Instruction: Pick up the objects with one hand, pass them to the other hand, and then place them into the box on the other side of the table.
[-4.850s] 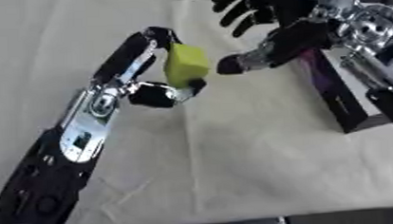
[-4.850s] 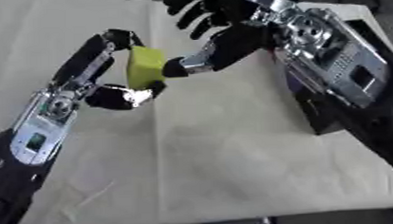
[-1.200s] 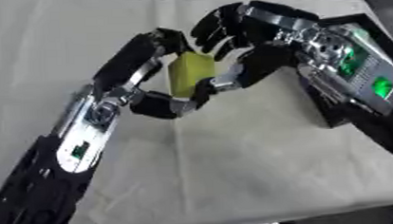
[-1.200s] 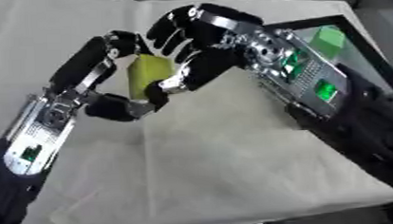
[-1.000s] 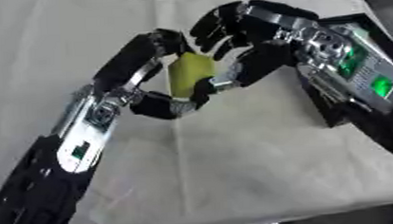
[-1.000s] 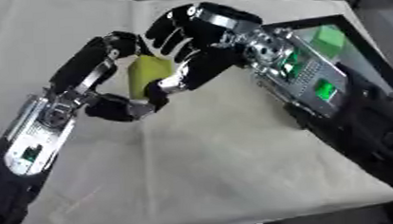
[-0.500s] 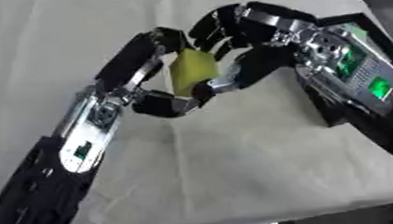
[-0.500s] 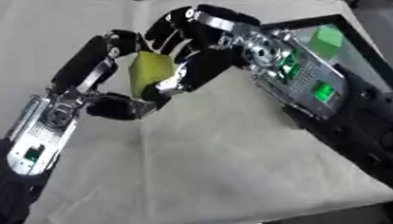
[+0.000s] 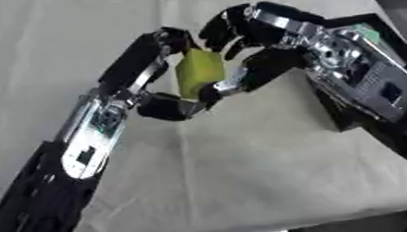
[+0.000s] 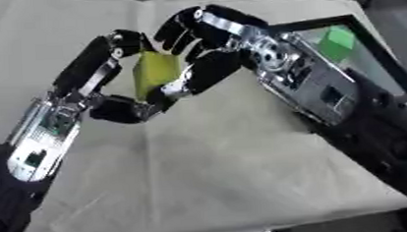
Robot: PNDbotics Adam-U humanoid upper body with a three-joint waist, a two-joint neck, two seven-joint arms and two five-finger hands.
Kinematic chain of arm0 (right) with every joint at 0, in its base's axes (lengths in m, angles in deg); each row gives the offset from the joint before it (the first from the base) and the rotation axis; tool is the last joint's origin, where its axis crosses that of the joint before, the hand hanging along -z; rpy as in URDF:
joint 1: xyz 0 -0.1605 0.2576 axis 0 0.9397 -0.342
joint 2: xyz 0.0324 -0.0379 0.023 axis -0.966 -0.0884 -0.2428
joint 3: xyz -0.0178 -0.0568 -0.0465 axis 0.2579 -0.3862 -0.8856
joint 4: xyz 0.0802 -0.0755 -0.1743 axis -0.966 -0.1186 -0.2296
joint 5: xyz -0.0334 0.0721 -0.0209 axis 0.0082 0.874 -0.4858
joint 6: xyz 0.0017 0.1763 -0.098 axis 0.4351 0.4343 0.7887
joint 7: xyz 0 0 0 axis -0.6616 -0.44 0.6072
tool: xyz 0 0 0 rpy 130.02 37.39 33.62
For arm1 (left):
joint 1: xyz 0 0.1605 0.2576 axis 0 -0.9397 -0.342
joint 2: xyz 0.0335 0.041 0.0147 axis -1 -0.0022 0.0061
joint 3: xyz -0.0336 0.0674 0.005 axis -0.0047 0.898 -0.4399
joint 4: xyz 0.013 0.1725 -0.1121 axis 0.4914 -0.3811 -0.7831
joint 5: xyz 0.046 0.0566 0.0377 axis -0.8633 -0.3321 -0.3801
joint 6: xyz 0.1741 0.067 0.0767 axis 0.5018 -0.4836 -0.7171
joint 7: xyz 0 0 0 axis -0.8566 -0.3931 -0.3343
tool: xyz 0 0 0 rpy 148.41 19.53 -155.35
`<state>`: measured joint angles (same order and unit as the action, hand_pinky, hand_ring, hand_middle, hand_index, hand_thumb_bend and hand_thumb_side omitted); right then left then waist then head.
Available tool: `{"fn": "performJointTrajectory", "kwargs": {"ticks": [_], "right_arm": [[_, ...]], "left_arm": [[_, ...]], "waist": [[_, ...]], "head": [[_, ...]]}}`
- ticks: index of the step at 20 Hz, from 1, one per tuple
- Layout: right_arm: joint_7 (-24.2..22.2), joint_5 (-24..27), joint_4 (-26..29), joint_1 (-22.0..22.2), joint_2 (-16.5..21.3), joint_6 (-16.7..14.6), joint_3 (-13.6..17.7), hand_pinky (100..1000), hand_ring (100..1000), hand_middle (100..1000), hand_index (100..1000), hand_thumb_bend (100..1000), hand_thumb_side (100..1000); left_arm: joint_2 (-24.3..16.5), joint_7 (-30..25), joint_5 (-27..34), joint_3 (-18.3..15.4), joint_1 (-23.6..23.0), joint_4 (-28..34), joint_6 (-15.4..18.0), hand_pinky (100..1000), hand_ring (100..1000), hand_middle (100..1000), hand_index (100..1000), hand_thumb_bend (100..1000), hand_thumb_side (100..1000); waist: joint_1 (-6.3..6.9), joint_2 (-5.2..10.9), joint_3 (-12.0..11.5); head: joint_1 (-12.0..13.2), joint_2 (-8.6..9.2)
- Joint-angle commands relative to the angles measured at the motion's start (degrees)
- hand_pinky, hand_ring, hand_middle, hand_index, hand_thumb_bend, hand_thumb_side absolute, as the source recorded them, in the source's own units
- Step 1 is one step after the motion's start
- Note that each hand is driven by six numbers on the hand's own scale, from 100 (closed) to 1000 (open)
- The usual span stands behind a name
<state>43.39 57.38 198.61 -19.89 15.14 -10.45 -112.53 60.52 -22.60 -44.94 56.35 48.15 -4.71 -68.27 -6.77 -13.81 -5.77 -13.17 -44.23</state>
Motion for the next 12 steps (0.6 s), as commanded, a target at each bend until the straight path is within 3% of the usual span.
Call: {"fn": "performJointTrajectory", "kwargs": {"ticks": [1,12], "right_arm": [[0.1,-0.6,0.5,-0.9,0.7,0.3,0.4,699,736,626,722,787,192],[-0.3,-0.3,0.5,-0.8,0.4,0.7,0.2,686,691,561,664,706,108]], "left_arm": [[0.8,0.1,0.4,-0.2,0.8,1.4,0.3,749,579,509,461,100,333],[1.0,-0.2,1.2,0.1,0.7,1.3,1.4,751,578,507,463,100,351]], "waist": [[-0.16,0.04,0.2],[-0.13,-0.08,0.3]], "head": [[0.0,0.11],[-0.2,0.11]]}}
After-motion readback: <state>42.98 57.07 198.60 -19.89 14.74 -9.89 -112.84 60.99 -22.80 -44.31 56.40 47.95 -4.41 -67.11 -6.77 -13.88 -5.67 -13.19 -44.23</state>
